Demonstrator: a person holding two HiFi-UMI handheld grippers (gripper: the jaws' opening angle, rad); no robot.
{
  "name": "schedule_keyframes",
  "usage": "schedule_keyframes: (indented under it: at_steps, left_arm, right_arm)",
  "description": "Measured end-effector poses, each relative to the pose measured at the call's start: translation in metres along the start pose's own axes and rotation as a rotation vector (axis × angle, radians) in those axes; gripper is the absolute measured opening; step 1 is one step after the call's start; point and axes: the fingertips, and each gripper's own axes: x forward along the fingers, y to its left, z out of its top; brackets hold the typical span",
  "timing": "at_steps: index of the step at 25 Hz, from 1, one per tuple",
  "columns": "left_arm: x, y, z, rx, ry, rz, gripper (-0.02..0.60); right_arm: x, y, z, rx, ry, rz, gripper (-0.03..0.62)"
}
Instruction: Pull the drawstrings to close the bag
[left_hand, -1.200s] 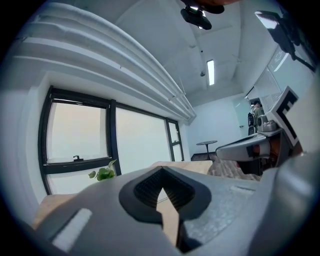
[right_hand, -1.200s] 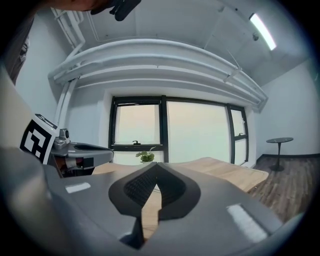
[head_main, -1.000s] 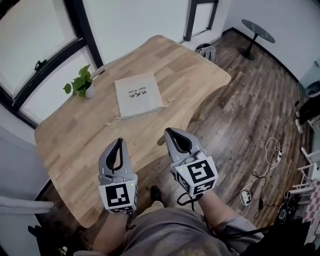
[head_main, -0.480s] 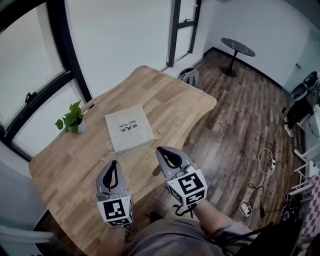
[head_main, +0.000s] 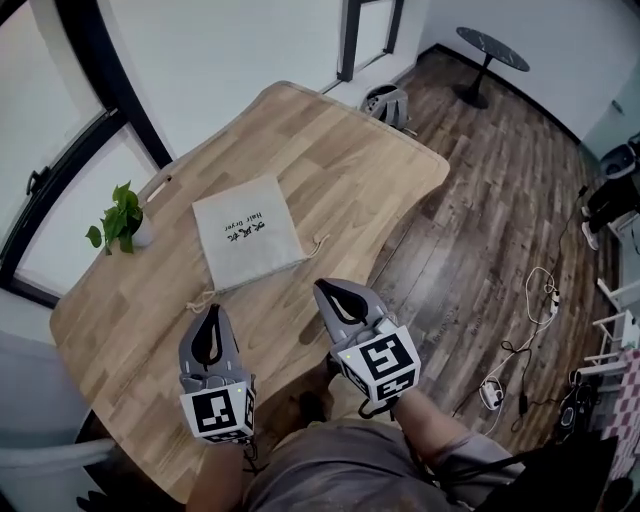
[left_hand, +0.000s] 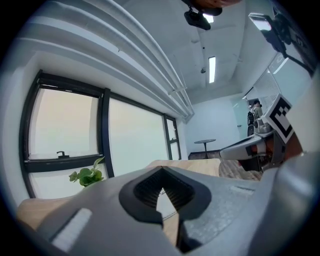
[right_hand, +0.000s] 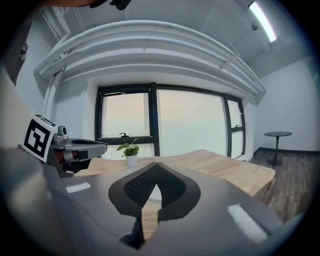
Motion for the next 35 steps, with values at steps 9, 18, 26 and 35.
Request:
schedule_keyframes:
  at_steps: [9, 18, 26, 35]
  left_arm:
    - [0.061, -0.006, -0.002, 0.015, 0.038, 0.036, 0.0]
    - [0.085, 0.007, 0.035, 0.056, -0.009, 0.148, 0.0]
    - [0.09, 0.028, 0.04, 0.074, 0.034, 0.205, 0.0]
    - [0.114, 0.044, -0.031, 0.037, 0.161, 0.137, 0.0]
  right_arm:
    - [0.055, -0.05, -0.008, 0.02, 0.02, 0.105, 0.031]
    - [0.09, -0.07, 0.038, -0.064, -0.044, 0.228, 0.031]
    - [0.114, -0.075, 0.049, -0.118, -0.054, 0.319, 0.035]
    - [0.133, -0.069, -0.024, -0.147, 0.079, 0.466, 0.099]
